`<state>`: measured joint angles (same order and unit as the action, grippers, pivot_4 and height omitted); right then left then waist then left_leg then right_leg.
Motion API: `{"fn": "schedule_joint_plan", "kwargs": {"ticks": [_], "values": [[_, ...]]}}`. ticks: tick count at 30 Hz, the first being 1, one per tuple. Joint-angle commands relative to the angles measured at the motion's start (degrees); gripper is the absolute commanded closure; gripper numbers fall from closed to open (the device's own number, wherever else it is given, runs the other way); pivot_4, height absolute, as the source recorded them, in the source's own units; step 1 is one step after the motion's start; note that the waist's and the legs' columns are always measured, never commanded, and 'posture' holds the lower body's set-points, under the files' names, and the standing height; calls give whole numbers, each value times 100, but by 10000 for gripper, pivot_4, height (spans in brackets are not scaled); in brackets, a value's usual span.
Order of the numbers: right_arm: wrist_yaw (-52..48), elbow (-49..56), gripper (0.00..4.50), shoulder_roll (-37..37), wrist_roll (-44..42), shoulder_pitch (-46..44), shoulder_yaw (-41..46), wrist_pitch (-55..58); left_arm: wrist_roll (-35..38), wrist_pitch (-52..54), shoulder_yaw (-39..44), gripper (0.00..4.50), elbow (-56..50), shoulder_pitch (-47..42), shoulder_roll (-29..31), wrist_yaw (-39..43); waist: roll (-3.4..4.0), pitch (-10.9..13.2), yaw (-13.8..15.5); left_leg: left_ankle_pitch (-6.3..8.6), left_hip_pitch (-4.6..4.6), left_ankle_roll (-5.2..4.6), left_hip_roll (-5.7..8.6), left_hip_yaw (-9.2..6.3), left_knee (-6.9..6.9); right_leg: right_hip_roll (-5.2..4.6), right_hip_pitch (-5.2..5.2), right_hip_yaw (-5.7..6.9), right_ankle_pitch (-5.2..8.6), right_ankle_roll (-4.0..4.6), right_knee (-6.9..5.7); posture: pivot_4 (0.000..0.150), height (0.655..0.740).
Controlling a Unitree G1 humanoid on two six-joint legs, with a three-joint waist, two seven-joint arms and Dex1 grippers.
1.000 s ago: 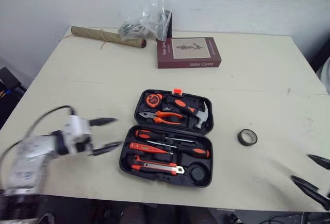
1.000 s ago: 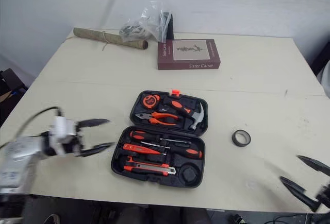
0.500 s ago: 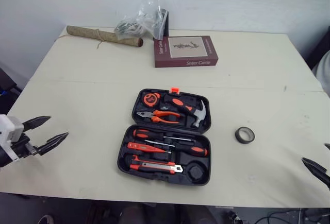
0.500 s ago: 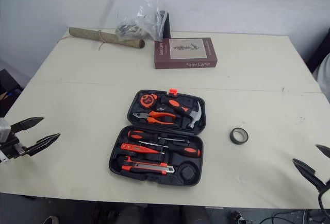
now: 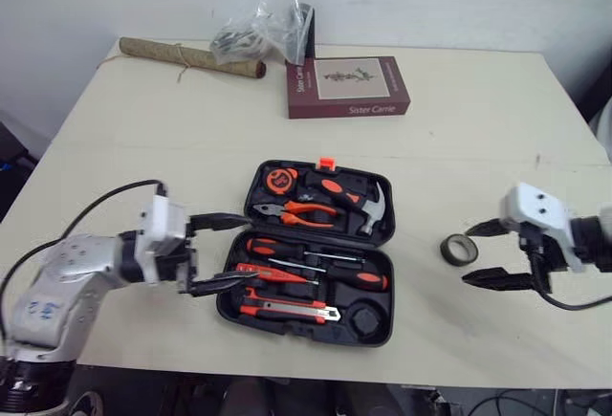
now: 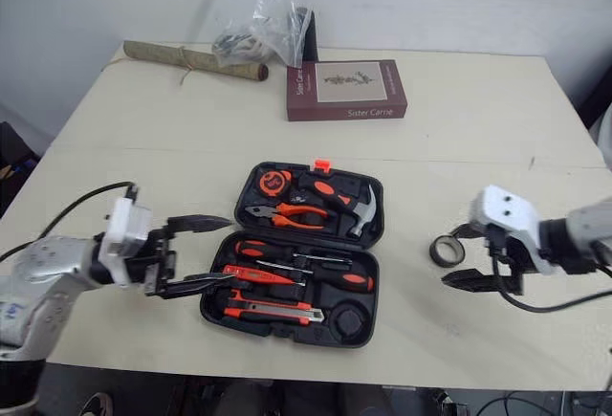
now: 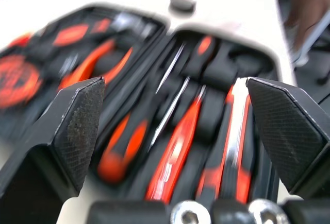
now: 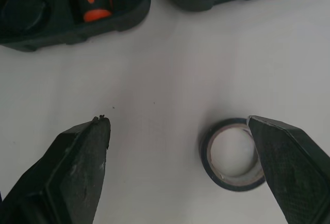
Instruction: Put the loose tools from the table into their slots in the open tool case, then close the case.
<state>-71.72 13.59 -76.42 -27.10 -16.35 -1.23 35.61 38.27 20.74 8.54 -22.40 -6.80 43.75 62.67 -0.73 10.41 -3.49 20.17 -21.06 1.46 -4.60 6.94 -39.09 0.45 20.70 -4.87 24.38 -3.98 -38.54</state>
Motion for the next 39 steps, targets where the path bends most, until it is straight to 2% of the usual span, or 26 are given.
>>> {"fn": "schedule_joint_plan", "kwargs": {"ticks": [1, 5, 12, 15, 22, 24, 27, 33, 36, 39], "values": [[19, -110, 0, 151, 580, -401, -544, 116, 154, 112, -1, 509, -360, 14, -84, -176, 0, 0, -16, -1, -3, -1, -1, -1, -7, 0, 4, 0, 0, 0, -7, 1500, 7400], [-178, -335, 0, 219, 1037, -708, -1058, 222, 291, 317, 174, 509, -609, 244, 14, -215, 0, 0, -41, -7, 0, -8, -1, 0, -15, -5, 3, -1, 0, 0, -25, 1500, 7400], [-189, -830, 0, 776, 1697, -1161, -1587, 15, 316, 355, 251, 509, -823, 312, 52, -277, 0, 0, -134, -9, 1, -7, 0, -2, -14, -4, 3, 1, 0, 1, -29, 1500, 7400], [-129, -984, 8100, 912, 1989, -1228, -1677, -81, 317, 353, 246, 0, -866, 314, 37, -291, 0, 0, -144, -9, 1, -6, 0, -2, -16, -3, 4, 1, 0, 1, -32, 1500, 7400], [-259, -957, 43612, 837, 2344, -1274, -1518, -387, 311, 294, 171, 0, -929, 270, -50, -357, 0, 0, -132, -9, 0, -6, 0, -2, -20, -4, 2, 2, 0, 1, -33, 1500, 7400], [-465, -786, 44420, 845, 2202, -1477, -1405, -318, 78, -35, 83, 0, -844, 244, -55, -165, 0, 0, -137, -9, 1, -6, 0, -2, -21, -4, 1, 2, 0, 1, -35, 1500, 7400], [-1193, -236, 44420, 928, 1340, -1681, -1128, -149, -63, -425, 33, 0, -687, 174, -112, 63, 3, 1, -156, -10, 1, -5, 0, -1, -22, -2, 6, 2, 0, 1, -43, 1500, 7400], [-1836, 951, 44420, 1346, 144, -1839, -1170, 192, -53, -497, -119, 0, -629, 229, 87, 535, 2, 1, -152, -11, 0, -2, -1, -8, -22, 1, 6, 5, 1, 3, -46, 1500, 7400], [-1978, 1484, 44420, 1405, 127, -1723, -1593, 108, -169, -527, -194, 0, -635, 265, 234, 703, 1, 1, -126, -10, -2, -4, 0, -12, -28, -2, 5, 9, 1, 3, -46, 1500, 7400], [-1865, 1497, 44420, 1630, 383, -1739, -2052, -90, -164, -503, -219, 0, -727, 372, 248, 672, -1, 0, -135, -7, -4, -10, 0, -21, -41, -6, -5, 16, 1, 3, -44, 1500, 7400]]}}
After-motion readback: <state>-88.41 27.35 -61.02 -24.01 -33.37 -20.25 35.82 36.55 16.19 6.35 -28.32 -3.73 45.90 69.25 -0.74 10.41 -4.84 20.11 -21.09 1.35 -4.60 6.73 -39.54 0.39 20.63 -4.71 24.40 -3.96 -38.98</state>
